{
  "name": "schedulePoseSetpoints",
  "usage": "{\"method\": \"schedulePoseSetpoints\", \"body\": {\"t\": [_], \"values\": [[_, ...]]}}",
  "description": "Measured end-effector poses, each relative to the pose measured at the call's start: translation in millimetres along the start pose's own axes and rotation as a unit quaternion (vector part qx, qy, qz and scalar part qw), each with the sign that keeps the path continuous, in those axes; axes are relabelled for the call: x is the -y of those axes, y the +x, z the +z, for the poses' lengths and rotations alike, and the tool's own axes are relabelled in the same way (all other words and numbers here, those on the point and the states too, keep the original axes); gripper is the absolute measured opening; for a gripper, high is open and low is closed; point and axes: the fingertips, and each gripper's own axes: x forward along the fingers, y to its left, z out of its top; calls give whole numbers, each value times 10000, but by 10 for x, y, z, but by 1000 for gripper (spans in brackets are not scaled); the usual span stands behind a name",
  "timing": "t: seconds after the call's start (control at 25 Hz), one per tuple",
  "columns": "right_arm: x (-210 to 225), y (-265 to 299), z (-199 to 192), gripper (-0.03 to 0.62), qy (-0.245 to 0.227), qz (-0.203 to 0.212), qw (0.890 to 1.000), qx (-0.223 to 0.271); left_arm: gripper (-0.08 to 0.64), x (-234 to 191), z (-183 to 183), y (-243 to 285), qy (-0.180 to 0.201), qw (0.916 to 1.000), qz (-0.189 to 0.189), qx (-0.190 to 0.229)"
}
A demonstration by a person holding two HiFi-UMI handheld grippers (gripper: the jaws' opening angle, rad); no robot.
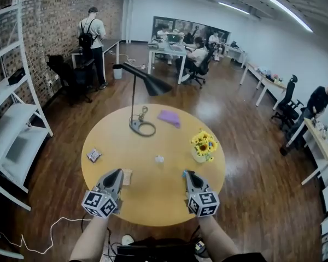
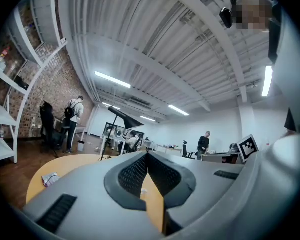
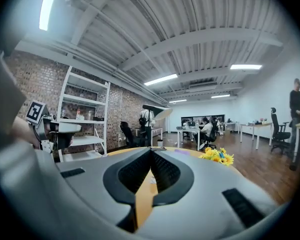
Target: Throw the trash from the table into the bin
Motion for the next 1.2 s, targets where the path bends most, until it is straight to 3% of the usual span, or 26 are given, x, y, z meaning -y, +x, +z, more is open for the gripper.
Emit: {"method": "schedulePoseSetpoints", "body": {"t": [0.2, 0.52, 0.76, 1.2], "values": [[-87, 151, 30, 0, -40, 82, 10000, -40, 0, -192, 31, -67, 15, 9997, 231, 15], [-105, 227, -28, 0, -405, 173, 9989, -144, 0, -140, -24, -18, 32, 9997, 217, -103], [-33, 253, -93, 0, -358, 157, 9990, -229, 0, -278, -49, -43, 66, 9986, 530, -50], [-364, 684, -205, 0, -243, 303, 9985, -377, 0, -609, -140, -107, 93, 9980, 529, -321]]}}
